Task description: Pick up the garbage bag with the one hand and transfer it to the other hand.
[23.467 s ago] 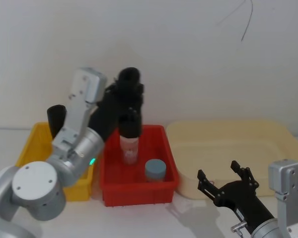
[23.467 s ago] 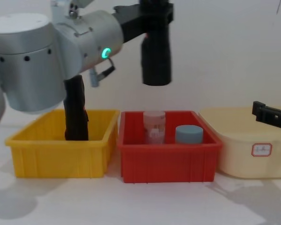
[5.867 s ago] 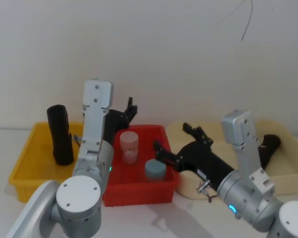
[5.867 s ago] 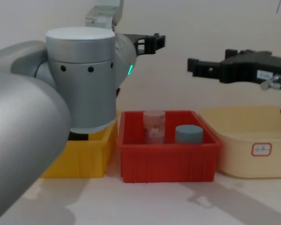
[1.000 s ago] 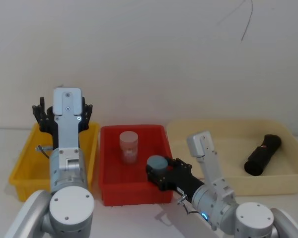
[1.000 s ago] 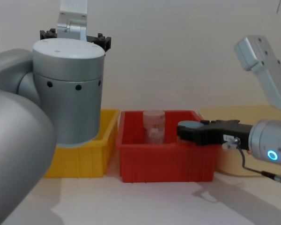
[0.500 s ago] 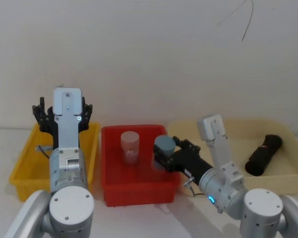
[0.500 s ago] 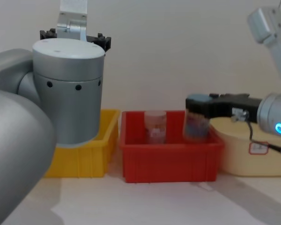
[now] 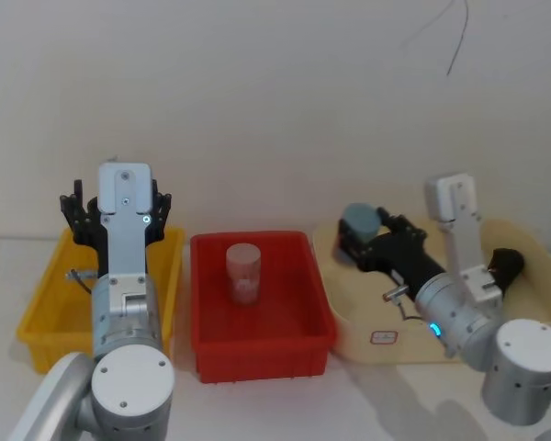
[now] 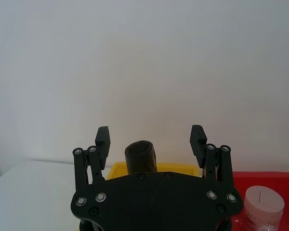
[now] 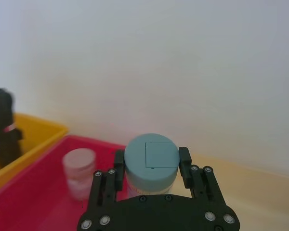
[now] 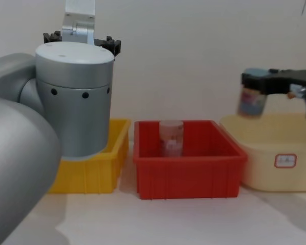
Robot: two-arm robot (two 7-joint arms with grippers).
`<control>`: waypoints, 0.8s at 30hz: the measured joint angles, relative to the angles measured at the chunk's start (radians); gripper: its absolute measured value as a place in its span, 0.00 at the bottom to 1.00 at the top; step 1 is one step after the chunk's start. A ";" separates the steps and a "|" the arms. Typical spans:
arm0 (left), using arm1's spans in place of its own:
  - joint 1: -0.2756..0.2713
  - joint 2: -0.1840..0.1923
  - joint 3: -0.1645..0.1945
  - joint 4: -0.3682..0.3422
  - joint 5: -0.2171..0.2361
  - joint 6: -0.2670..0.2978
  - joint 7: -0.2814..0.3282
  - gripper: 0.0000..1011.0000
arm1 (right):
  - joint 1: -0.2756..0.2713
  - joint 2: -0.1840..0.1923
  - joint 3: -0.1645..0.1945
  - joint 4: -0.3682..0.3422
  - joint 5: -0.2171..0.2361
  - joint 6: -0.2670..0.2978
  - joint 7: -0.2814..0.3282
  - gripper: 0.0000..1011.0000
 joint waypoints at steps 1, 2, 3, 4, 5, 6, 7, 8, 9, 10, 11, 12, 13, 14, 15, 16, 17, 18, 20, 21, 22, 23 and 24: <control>0.000 0.000 0.000 0.000 0.000 0.000 0.000 0.99 | 0.001 0.002 0.006 -0.001 0.000 -0.001 -0.003 0.65; 0.000 0.000 0.000 0.000 0.000 0.000 0.000 0.99 | 0.001 0.004 0.011 -0.002 0.000 -0.001 -0.008 0.65; 0.000 0.000 0.000 0.000 0.000 0.000 0.000 0.99 | 0.002 0.008 0.024 -0.003 0.000 -0.002 -0.015 0.65; 0.000 0.000 0.000 0.000 0.000 0.000 0.000 0.99 | 0.002 0.011 0.032 -0.003 0.000 -0.002 -0.018 0.65; 0.000 0.000 0.000 0.000 0.000 0.000 0.000 0.99 | 0.002 0.014 0.037 -0.004 0.000 -0.002 -0.023 0.65; 0.000 0.000 0.000 0.000 0.000 0.000 0.000 0.99 | 0.002 0.018 0.050 -0.005 0.000 -0.002 -0.029 0.65; 0.000 0.000 0.000 0.000 0.000 0.000 0.000 0.99 | 0.002 0.020 0.055 -0.005 0.000 -0.002 -0.032 0.65; 0.000 0.000 0.000 0.000 0.000 0.000 0.000 0.99 | 0.002 0.022 0.060 -0.005 -0.001 -0.002 -0.035 0.65; 0.000 0.000 0.000 0.000 0.000 0.000 0.000 0.99 | 0.000 0.026 0.068 -0.005 -0.001 -0.002 -0.040 0.66; 0.000 0.000 0.000 0.000 0.000 0.000 0.000 0.99 | -0.001 0.028 0.073 -0.006 -0.002 -0.001 -0.042 0.67; 0.000 0.000 0.000 0.000 0.000 0.000 0.000 0.99 | -0.002 0.030 0.076 -0.006 -0.002 0.000 -0.044 0.67; 0.000 0.000 0.000 0.000 0.000 0.000 0.000 0.99 | -0.005 0.033 0.082 -0.005 -0.004 0.001 -0.048 0.72; 0.000 0.000 0.000 0.000 0.000 0.000 0.000 0.99 | -0.006 0.034 0.085 -0.005 -0.005 0.002 -0.050 0.75; 0.000 0.000 0.000 0.000 0.000 0.000 0.000 0.99 | -0.008 0.036 0.088 -0.005 -0.006 0.003 -0.052 0.78; 0.000 0.000 0.000 0.000 0.000 0.000 0.000 0.99 | -0.010 0.037 0.091 -0.004 -0.007 0.004 -0.054 0.80; 0.000 0.000 0.000 0.000 0.000 0.000 0.000 0.99 | -0.013 0.039 0.094 -0.002 -0.010 0.007 -0.057 0.84; 0.000 0.000 0.000 0.000 0.000 0.000 0.000 0.99 | -0.015 0.040 0.096 -0.002 -0.011 0.007 -0.058 0.85; 0.000 0.000 0.000 0.000 0.000 0.000 0.000 0.99 | -0.019 0.042 0.100 -0.002 -0.014 0.009 -0.061 0.87; 0.000 0.000 0.000 0.000 0.000 0.000 0.000 0.99 | -0.023 0.043 0.103 -0.002 -0.017 0.011 -0.064 0.93; 0.000 0.000 0.000 0.000 0.000 0.000 0.000 0.99 | -0.025 0.044 0.104 -0.003 -0.018 0.012 -0.064 0.96; 0.000 0.000 0.000 0.000 0.000 0.000 0.000 0.99 | -0.029 0.045 0.106 -0.006 -0.020 0.014 -0.065 0.99; 0.000 0.000 0.000 0.000 0.000 0.000 0.000 0.99 | -0.033 0.046 0.109 -0.012 -0.022 0.015 -0.065 0.99; 0.000 0.000 0.000 0.000 0.000 0.000 0.000 0.99 | -0.035 0.047 0.109 -0.014 -0.023 0.016 -0.066 0.99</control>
